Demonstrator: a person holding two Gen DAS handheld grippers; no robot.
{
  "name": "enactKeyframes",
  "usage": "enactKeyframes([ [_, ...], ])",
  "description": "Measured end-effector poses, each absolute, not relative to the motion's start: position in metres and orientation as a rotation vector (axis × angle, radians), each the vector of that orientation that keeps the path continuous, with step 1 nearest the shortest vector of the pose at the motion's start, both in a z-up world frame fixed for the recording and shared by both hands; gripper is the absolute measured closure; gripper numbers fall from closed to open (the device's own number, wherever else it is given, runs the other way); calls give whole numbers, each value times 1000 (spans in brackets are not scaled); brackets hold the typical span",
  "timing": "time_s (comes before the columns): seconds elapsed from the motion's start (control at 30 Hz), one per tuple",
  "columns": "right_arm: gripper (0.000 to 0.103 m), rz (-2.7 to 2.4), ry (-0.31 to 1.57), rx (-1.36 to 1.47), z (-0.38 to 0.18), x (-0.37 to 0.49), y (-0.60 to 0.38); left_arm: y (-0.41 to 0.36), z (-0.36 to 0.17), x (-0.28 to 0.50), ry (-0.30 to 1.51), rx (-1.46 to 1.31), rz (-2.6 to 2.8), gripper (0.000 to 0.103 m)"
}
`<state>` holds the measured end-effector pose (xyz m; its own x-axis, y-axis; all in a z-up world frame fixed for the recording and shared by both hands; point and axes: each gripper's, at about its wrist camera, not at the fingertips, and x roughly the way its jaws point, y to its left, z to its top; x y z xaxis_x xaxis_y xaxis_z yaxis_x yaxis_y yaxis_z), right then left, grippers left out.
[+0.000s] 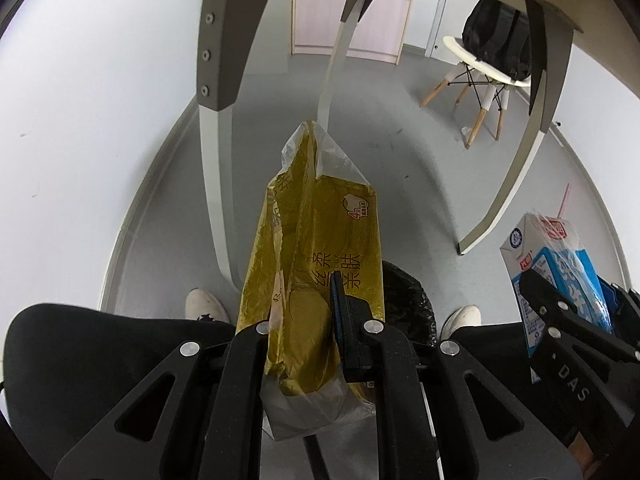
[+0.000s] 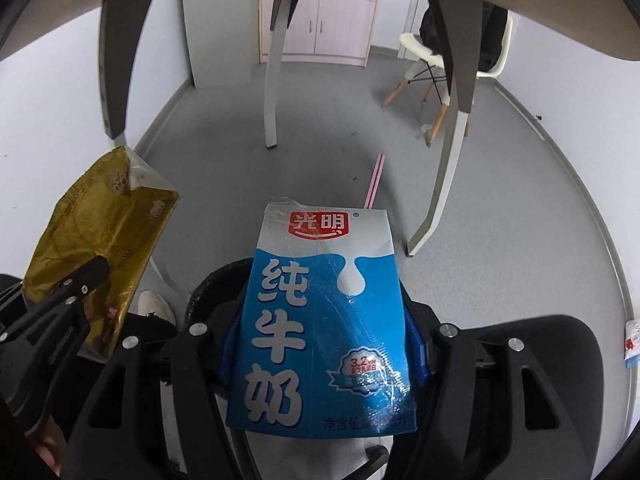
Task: Collect trash
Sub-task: 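Carry the gold wrapper and milk carton down over the trash bin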
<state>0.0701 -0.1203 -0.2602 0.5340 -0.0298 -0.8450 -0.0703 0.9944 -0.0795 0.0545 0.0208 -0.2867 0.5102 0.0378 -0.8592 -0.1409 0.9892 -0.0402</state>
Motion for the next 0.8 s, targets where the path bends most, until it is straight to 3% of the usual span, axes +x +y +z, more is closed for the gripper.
enactKeyframes([
  [0.8, 43, 88, 1199, -181, -340, 131, -92, 49, -364, 109, 1187, -110, 198, 93],
])
